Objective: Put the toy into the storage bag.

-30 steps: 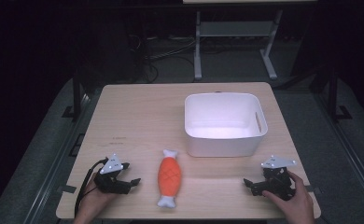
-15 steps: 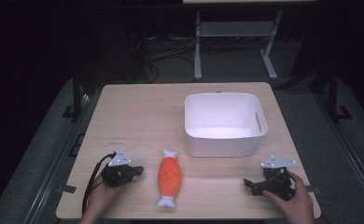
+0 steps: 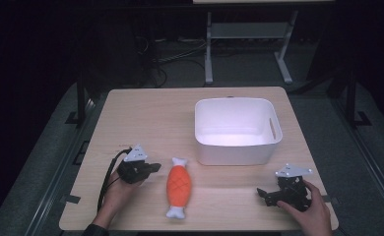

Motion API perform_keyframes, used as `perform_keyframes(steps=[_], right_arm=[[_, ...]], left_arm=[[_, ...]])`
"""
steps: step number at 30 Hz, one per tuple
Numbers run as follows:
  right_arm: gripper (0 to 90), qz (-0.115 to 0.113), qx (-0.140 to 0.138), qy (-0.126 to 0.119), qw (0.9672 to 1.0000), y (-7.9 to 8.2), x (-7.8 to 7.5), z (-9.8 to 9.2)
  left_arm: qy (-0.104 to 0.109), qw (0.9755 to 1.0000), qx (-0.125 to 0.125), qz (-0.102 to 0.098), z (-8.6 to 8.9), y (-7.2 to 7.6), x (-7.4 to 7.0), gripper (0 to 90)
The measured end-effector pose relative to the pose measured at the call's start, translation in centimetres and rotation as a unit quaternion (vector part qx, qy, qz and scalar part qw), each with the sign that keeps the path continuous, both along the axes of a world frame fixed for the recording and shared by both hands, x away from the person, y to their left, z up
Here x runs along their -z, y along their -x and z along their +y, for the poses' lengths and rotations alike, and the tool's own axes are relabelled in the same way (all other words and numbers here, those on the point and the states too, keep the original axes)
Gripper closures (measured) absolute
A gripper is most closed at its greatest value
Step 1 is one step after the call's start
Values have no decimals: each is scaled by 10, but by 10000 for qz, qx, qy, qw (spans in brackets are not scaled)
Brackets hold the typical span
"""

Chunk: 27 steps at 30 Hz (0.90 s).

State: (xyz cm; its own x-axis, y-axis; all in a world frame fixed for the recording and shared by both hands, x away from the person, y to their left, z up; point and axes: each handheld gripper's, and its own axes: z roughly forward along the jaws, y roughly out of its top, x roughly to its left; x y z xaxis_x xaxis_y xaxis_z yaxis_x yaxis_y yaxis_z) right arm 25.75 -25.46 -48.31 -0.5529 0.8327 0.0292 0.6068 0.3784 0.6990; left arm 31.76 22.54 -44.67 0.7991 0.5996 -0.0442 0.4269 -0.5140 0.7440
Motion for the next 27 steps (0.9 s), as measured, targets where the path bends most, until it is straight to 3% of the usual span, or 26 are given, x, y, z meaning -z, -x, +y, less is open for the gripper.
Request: perform_keyframes(steps=[5, 14, 27], right_arm=[[0, 0, 0, 1, 10000, 0, 0, 0], [0, 0, 1, 0, 10000, 0, 0, 0], [0, 0, 2, 0, 10000, 0, 0, 0]], left_arm=[[-60, 10000, 42, -48, -7, -9, 0, 896], [62, 9999, 41, -130, -22, -28, -3, 895], [67, 9998, 91, -184, -38, -40, -4, 895]])
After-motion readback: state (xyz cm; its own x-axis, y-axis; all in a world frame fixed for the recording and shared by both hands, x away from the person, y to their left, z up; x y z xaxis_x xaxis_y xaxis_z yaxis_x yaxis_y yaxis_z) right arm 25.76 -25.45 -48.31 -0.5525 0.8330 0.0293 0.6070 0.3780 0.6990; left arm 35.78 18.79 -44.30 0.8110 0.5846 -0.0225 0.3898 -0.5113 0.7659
